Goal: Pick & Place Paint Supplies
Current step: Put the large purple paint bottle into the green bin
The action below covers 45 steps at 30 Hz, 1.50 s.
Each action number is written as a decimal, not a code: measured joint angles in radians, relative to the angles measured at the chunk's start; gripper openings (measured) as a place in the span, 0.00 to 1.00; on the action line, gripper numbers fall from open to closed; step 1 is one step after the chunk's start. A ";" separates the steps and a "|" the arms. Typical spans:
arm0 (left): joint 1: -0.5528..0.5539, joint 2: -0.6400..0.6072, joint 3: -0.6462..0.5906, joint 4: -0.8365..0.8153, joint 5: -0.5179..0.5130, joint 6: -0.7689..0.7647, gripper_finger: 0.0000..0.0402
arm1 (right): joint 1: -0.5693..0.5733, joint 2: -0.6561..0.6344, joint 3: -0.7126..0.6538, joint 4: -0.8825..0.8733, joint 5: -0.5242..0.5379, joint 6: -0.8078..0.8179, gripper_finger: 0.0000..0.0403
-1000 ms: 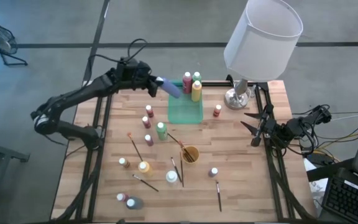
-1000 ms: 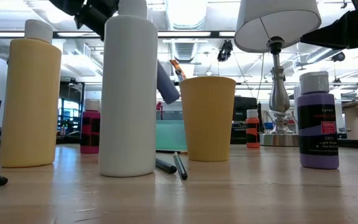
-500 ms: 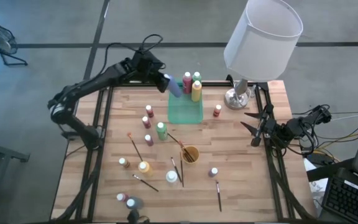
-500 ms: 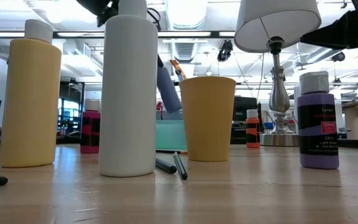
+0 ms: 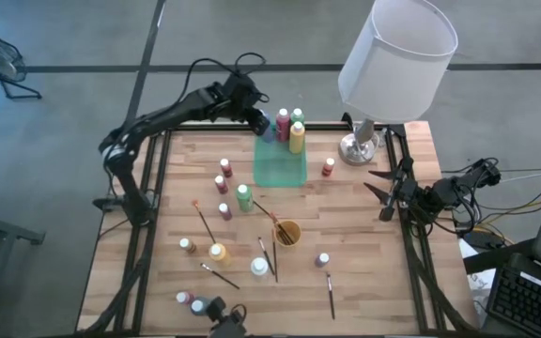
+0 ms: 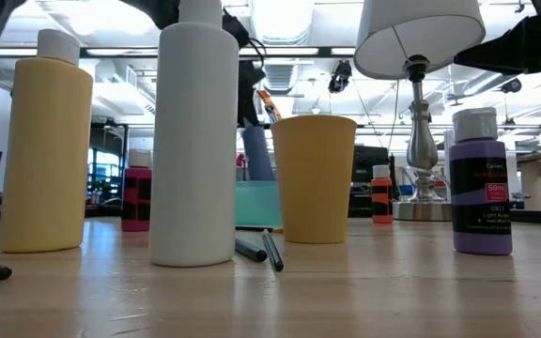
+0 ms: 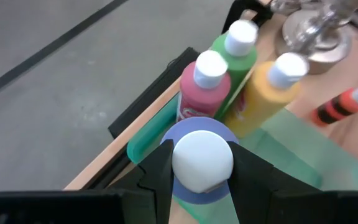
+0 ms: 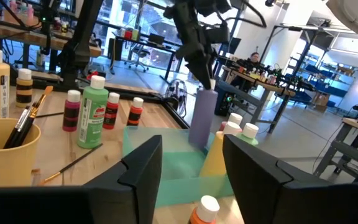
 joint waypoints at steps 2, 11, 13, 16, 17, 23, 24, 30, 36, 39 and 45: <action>0.001 0.018 0.002 0.003 -0.002 0.000 0.31 | 0.000 0.000 0.000 0.000 0.000 0.000 0.39; 0.003 0.081 0.029 0.021 -0.065 0.019 0.31 | 0.000 0.000 0.000 0.000 0.000 0.000 0.32; 0.003 0.088 0.035 0.027 -0.065 0.018 0.31 | 0.000 0.000 0.000 0.000 0.000 0.000 0.30; 0.003 0.095 0.040 0.037 -0.066 0.018 0.31 | 0.000 0.000 0.000 0.000 0.000 0.000 0.28; 0.003 0.100 0.043 0.037 -0.068 0.018 0.31 | 0.000 0.000 0.000 0.000 0.000 0.000 0.27; 0.003 0.127 0.047 0.034 -0.090 0.018 0.31 | 0.000 0.000 0.000 0.000 0.000 0.000 0.22; 0.003 0.132 0.047 0.034 -0.092 0.018 0.31 | 0.000 0.000 0.000 0.000 0.000 0.000 0.21; 0.001 0.145 0.039 0.069 -0.098 0.020 0.31 | 0.000 0.000 0.000 0.000 0.000 0.000 0.16; 0.000 0.162 0.039 0.086 -0.118 0.019 0.31 | 0.000 0.000 0.000 0.000 0.000 0.000 0.13; 0.000 0.169 0.039 0.090 -0.123 0.019 0.31 | 0.000 0.000 0.000 0.000 0.000 0.000 0.12; 0.000 0.179 0.039 0.127 -0.115 0.020 0.34 | 0.000 0.000 0.000 0.000 0.000 0.000 0.14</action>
